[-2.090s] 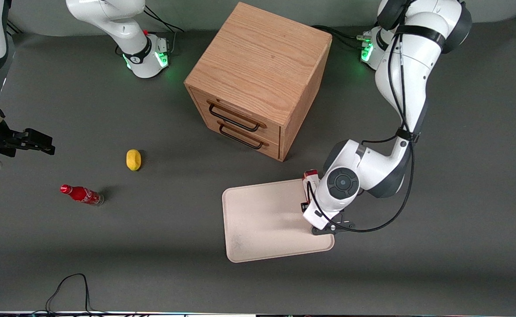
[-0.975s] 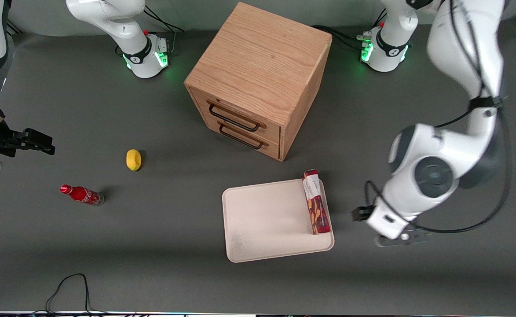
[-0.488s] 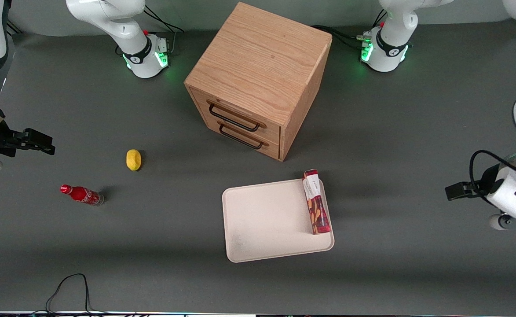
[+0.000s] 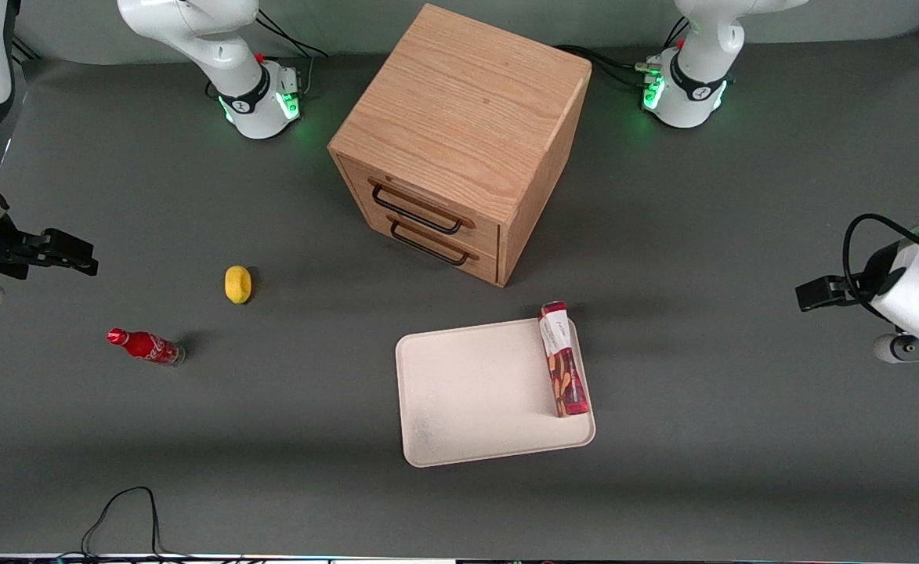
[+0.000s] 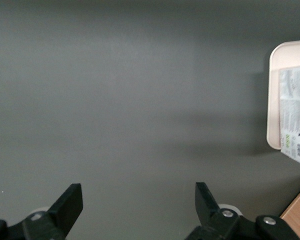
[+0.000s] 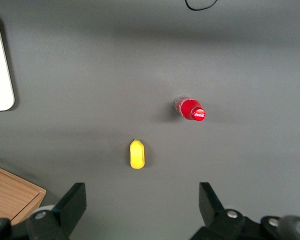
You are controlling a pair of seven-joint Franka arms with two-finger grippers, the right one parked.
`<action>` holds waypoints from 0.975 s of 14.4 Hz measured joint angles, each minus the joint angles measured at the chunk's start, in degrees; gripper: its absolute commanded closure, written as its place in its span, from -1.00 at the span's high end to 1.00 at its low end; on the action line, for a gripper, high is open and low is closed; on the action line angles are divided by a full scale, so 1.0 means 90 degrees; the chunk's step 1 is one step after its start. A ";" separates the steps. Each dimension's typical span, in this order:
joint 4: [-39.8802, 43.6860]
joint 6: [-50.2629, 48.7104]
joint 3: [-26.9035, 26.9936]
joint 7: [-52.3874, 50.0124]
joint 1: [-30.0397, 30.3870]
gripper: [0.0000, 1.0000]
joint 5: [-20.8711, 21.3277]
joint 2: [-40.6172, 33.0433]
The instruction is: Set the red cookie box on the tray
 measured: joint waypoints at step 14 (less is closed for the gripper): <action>-0.2288 0.0242 0.1856 0.0254 -0.1275 1.00 -0.0768 -0.1929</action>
